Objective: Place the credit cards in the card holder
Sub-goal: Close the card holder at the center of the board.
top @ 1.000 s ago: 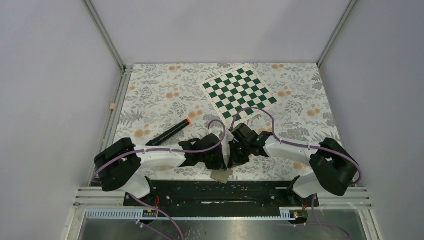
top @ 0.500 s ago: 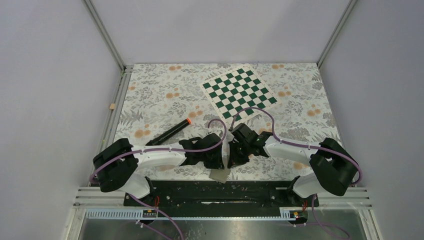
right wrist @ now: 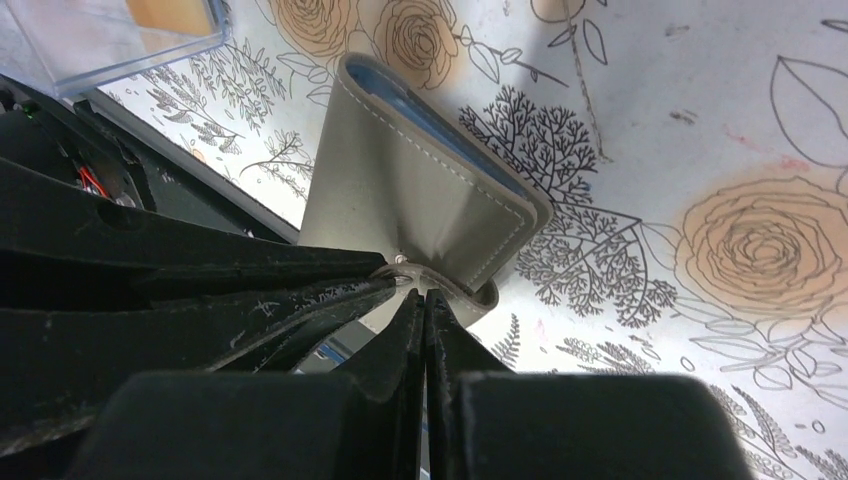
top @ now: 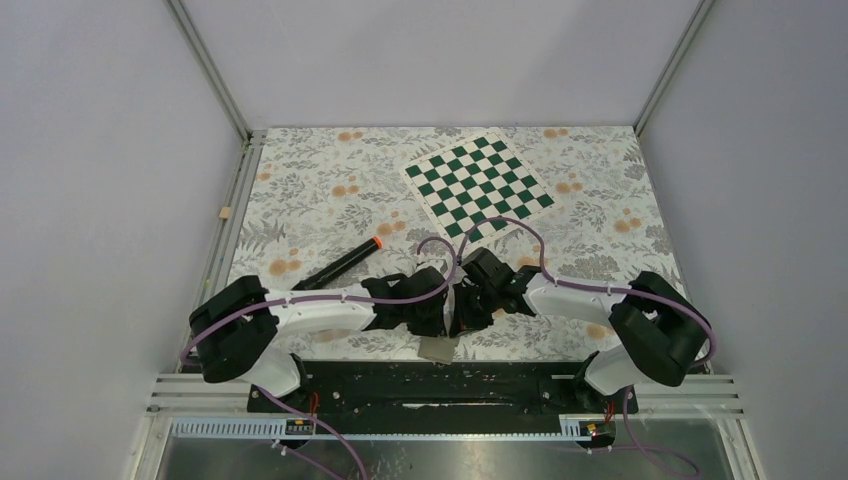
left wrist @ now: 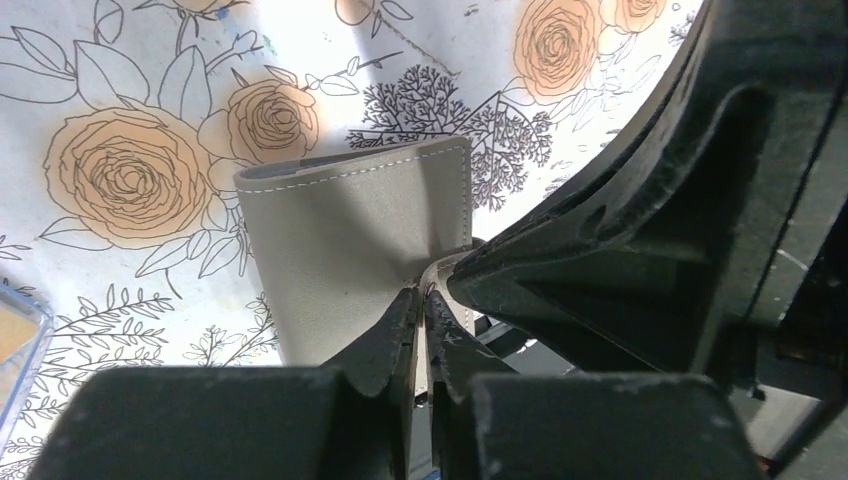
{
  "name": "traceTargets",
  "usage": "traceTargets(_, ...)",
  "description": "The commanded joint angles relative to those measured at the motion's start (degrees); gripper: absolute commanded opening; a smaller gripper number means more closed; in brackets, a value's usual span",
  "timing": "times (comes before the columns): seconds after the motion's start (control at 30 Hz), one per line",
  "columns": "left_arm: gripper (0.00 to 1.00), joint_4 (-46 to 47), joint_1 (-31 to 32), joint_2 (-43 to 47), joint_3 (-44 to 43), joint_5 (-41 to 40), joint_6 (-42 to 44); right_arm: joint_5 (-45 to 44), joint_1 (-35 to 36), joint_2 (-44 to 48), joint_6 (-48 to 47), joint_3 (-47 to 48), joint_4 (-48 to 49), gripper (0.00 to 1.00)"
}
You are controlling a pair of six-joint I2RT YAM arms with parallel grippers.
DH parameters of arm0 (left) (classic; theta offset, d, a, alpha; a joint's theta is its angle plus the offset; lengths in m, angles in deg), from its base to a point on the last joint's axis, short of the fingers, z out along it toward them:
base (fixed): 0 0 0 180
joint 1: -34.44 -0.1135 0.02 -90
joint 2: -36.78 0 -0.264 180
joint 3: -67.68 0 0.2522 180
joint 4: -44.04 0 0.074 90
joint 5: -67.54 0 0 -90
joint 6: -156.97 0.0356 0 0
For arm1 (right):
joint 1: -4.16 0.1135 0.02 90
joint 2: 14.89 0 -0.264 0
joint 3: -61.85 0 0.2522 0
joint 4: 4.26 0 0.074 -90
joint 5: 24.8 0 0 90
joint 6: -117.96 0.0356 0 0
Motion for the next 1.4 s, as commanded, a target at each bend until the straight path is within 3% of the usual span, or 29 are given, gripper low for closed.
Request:
traceTargets(0.0,0.07,-0.5,0.5,-0.6,-1.9,-2.7,1.1,0.8,0.9,-2.0,0.6,0.5,2.9,0.00)
traceTargets(0.07,0.15,-0.7,0.6,-0.6,-2.1,-2.7,1.1,0.5,1.0,-3.0,0.6,0.8,2.9,0.00)
traceTargets(0.23,0.48,-2.6,0.7,2.4,-1.2,-4.8,0.2,-0.2,1.1,-4.5,0.6,0.7,3.3,0.00)
traceTargets(0.4,0.60,-3.5,-0.2,6.8,2.4,-6.6,-0.7,-0.2,1.1,-4.7,0.9,0.4,3.9,0.00)
traceTargets(0.63,0.60,0.5,-2.7,7.4,6.5,-2.3,-1.9,-0.2,1.1,-4.2,1.3,0.2,4.8,0.00)
traceTargets(0.87,0.53,3.2,-2.7,5.5,7.1,0.8,-2.1,0.8,1.2,-4.5,1.8,-0.1,6.6,0.00)
traceTargets(1.1,0.46,5.3,-2.8,5.3,7.6,1.3,-2.8,1.3,1.3,-4.7,2.2,0.0,7.4,0.00)
traceTargets(1.37,0.46,6.1,-2.7,3.2,6.4,2.0,-3.0,1.7,1.8,-5.0,2.4,0.3,8.2,0.00)
